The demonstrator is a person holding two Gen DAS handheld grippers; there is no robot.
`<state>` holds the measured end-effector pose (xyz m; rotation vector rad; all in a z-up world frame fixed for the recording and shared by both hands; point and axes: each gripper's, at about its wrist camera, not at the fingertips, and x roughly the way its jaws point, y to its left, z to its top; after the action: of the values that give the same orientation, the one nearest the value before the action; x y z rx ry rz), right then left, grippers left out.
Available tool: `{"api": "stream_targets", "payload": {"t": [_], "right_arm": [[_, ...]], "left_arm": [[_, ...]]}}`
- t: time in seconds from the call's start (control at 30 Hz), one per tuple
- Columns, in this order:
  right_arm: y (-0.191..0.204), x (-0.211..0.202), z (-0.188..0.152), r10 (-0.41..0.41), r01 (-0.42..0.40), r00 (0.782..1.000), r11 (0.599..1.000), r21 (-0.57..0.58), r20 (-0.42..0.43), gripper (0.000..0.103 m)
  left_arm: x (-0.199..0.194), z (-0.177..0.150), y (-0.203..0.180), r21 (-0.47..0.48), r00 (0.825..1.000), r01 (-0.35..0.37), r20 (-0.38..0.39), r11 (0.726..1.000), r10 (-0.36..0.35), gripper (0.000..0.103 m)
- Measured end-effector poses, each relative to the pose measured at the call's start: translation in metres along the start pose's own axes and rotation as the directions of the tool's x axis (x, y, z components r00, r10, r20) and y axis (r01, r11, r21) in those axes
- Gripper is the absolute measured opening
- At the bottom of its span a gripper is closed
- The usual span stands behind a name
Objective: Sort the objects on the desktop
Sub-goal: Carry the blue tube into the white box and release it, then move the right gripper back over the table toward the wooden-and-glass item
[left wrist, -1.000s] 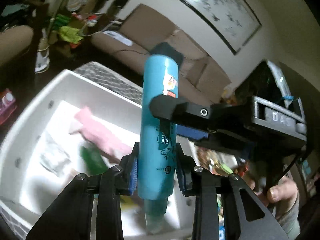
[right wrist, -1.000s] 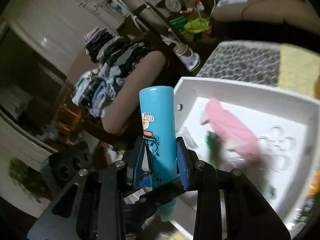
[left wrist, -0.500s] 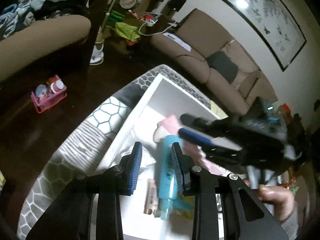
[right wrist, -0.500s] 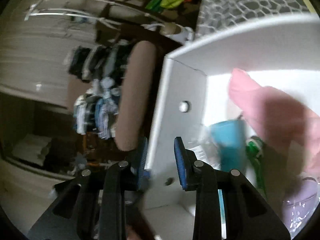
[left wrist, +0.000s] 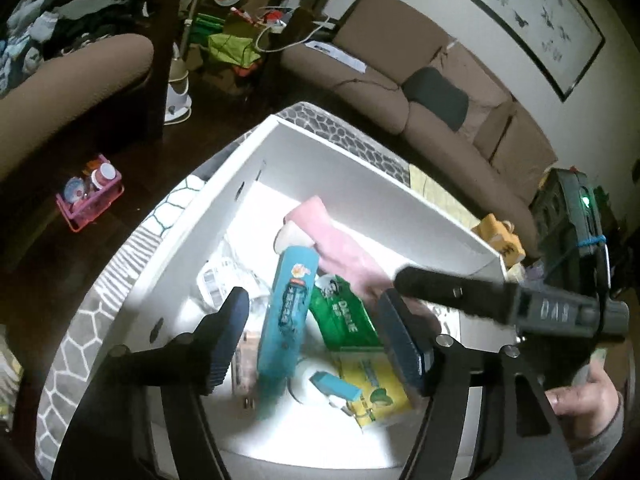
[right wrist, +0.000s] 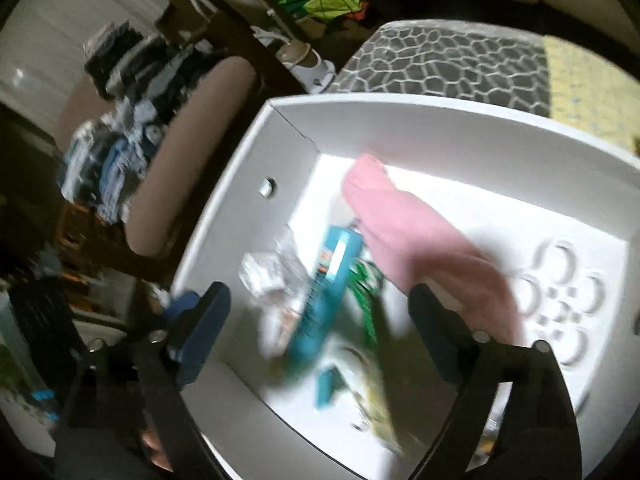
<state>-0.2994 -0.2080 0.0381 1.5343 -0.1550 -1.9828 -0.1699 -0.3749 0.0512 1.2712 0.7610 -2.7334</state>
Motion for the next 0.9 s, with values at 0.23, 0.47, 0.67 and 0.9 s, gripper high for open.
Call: {"api": "stream_targets", "payload": {"t": [0.23, 0.47, 0.67, 0.9], "right_arm": [[-0.013, -0.019, -0.029, -0.043, 0.043, 0.999, 0.999, -0.009, -0.019, 0.103], [-0.014, -0.036, -0.054, -0.122, 0.121, 0.992, 0.992, -0.017, -0.023, 0.103], [-0.02, -0.081, -0.084, -0.173, 0.174, 0.985, 0.984, -0.035, 0.028, 0.103], [-0.049, -0.165, -0.132, -0.238, 0.242, 0.963, 0.97, -0.01, 0.126, 0.103]], "left_arm": [[-0.014, -0.007, -0.011, 0.02, 1.0, -0.018, -0.012, 1.0, 0.018, 0.093], [-0.023, -0.024, -0.023, 0.072, 0.992, -0.123, -0.008, 0.99, 0.124, 0.103], [-0.044, -0.033, -0.045, 0.114, 0.996, -0.092, 0.018, 0.989, 0.091, 0.103], [-0.079, -0.055, -0.093, 0.188, 0.999, -0.006, 0.049, 0.982, -0.003, 0.103]]}}
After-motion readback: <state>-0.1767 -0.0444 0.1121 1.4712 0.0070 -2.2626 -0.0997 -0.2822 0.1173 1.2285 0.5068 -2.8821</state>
